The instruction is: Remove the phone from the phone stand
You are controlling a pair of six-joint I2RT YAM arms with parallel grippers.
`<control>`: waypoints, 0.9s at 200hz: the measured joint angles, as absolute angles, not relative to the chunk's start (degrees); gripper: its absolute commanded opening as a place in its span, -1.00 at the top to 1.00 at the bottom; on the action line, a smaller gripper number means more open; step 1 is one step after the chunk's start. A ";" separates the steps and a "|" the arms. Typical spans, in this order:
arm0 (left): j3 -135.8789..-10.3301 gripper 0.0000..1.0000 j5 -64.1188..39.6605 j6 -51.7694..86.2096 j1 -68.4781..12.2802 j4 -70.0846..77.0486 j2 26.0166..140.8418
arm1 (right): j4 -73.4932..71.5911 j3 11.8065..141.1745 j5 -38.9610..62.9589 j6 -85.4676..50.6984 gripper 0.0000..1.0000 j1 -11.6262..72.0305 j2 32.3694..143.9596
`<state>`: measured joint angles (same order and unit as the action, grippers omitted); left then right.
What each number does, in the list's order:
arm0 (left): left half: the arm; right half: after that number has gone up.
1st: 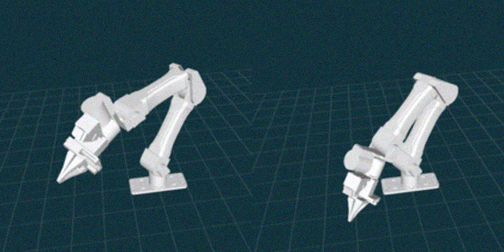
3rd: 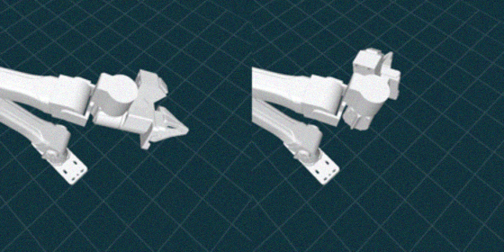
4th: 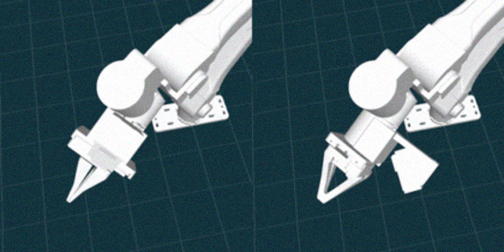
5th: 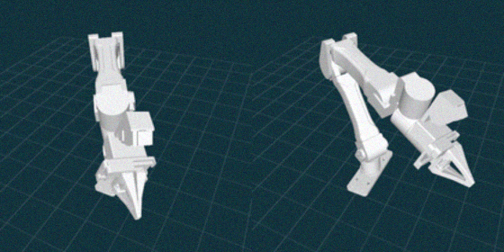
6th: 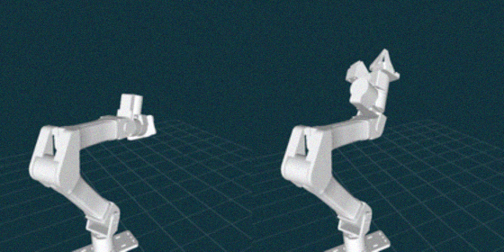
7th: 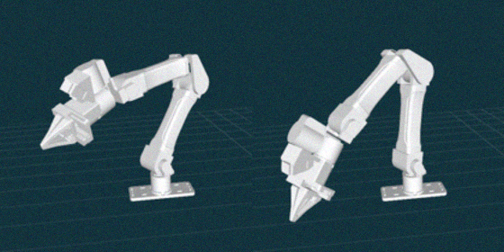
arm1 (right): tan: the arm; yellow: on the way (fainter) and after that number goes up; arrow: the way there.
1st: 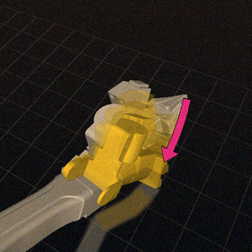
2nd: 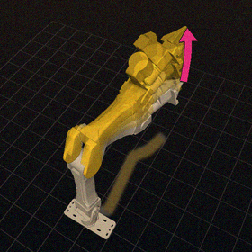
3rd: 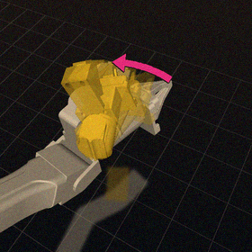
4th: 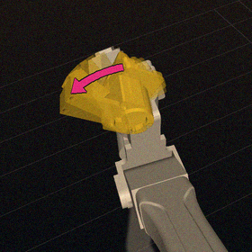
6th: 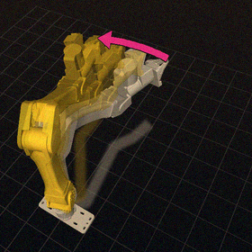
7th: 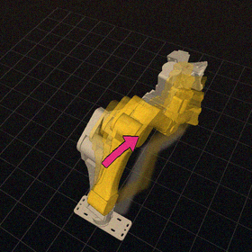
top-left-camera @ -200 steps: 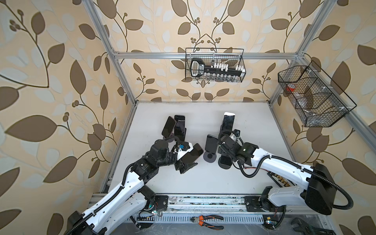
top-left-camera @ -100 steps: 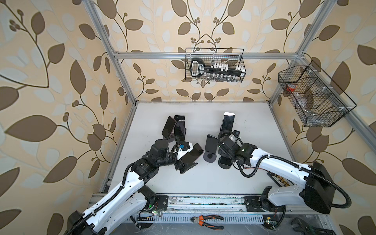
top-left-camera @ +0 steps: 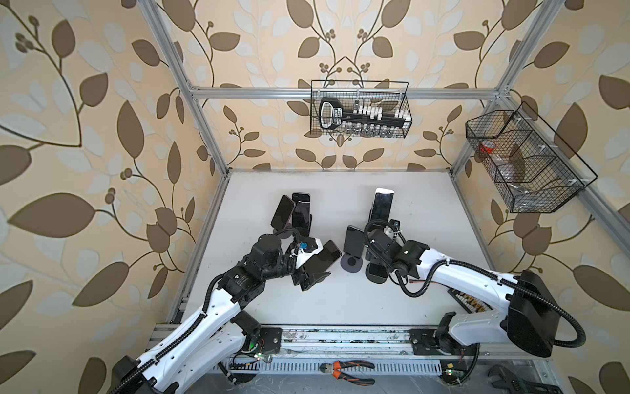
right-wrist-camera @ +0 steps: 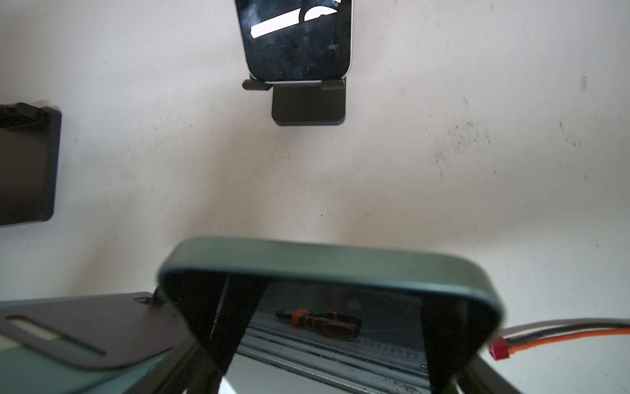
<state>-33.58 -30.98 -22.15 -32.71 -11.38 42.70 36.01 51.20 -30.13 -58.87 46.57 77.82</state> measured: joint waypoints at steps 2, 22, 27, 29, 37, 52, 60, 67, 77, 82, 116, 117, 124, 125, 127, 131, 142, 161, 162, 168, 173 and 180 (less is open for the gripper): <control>-33.58 -0.97 -30.96 -22.15 -32.71 -11.38 42.70 | 36.01 51.20 -30.13 -58.87 -0.67 46.57 77.82; -33.58 -0.97 -30.96 -22.15 -32.71 -11.38 42.70 | 35.94 51.20 -30.00 -58.87 -0.64 46.57 77.82; -33.58 -0.97 -30.96 -22.15 -32.71 -11.38 42.70 | 35.94 51.20 -30.00 -58.87 -0.64 46.57 77.82; -33.58 -0.97 -30.96 -22.15 -32.71 -11.38 42.70 | 35.94 51.20 -29.98 -58.87 -0.64 46.57 77.82; -33.58 -0.97 -30.96 -22.15 -32.71 -11.40 42.70 | 35.92 51.20 -29.98 -58.87 -0.63 46.57 77.82; -33.58 -0.97 -30.96 -22.15 -32.71 -11.40 42.70 | 35.88 51.13 -29.98 -58.87 -0.62 46.57 77.82; -33.58 -0.97 -30.94 -22.15 -32.71 -11.40 42.70 | 35.86 51.05 -29.98 -58.87 -0.63 46.57 77.80; -33.58 -0.97 -30.94 -22.15 -32.71 -11.40 42.70 | 35.83 51.00 -29.98 -58.85 -0.62 46.57 77.80; -33.58 -0.97 -30.94 -22.15 -32.71 -11.40 42.70 | 35.83 50.98 -29.98 -58.83 -0.62 46.57 77.80; -33.58 -0.97 -30.92 -22.15 -32.71 -11.40 42.70 | 35.81 50.98 -29.98 -58.76 -0.61 46.57 77.80; -33.58 -0.97 -30.87 -22.15 -32.71 -11.40 42.70 | 35.79 50.98 -29.95 -58.30 -0.59 46.57 77.78; -33.58 -0.97 -30.87 -22.15 -32.71 -11.40 42.70 | 35.79 50.98 -29.95 -58.30 -0.59 46.57 77.78; -33.58 -0.97 -30.87 -22.15 -32.71 -11.42 42.70 | 35.79 50.98 -29.95 -58.22 -0.58 46.57 77.76; -33.58 -0.97 -30.85 -22.15 -32.71 -11.42 42.70 | 35.79 50.98 -29.95 -58.19 -0.58 46.57 77.76; -33.58 -0.97 -30.85 -22.15 -32.71 -11.42 42.70 | 35.79 50.98 -29.93 -58.15 -0.58 46.57 77.76; -33.58 -0.97 -30.85 -22.15 -32.71 -11.42 42.70 | 35.77 50.98 -29.93 -58.06 -0.58 46.57 77.76; -33.58 -0.97 -30.83 -22.15 -32.71 -11.49 42.70 | 35.75 50.98 -29.80 -57.95 -0.58 46.57 77.76; -33.61 -0.97 -30.83 -22.15 -32.71 -11.97 42.70 | 35.66 50.98 -29.56 -57.60 -0.57 46.57 77.76; -33.61 -0.97 -30.83 -22.15 -32.71 -11.97 42.70 | 35.64 50.98 -29.54 -57.56 -0.57 46.57 77.76; -33.63 -0.97 -30.81 -22.15 -32.71 -12.19 42.70 | 35.55 50.98 -29.47 -57.52 -0.57 46.57 77.76; -33.67 -0.97 -30.81 -22.15 -32.71 -12.36 42.70 | 35.48 50.98 -29.36 -57.52 -0.57 46.57 77.73; -33.69 -0.97 -30.79 -22.15 -32.71 -12.43 42.70 | 35.38 50.98 -29.30 -57.47 -0.57 46.57 77.73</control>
<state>-33.69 -30.79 -22.15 -32.71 -12.43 42.70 35.38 50.98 -29.30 -57.47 46.57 77.73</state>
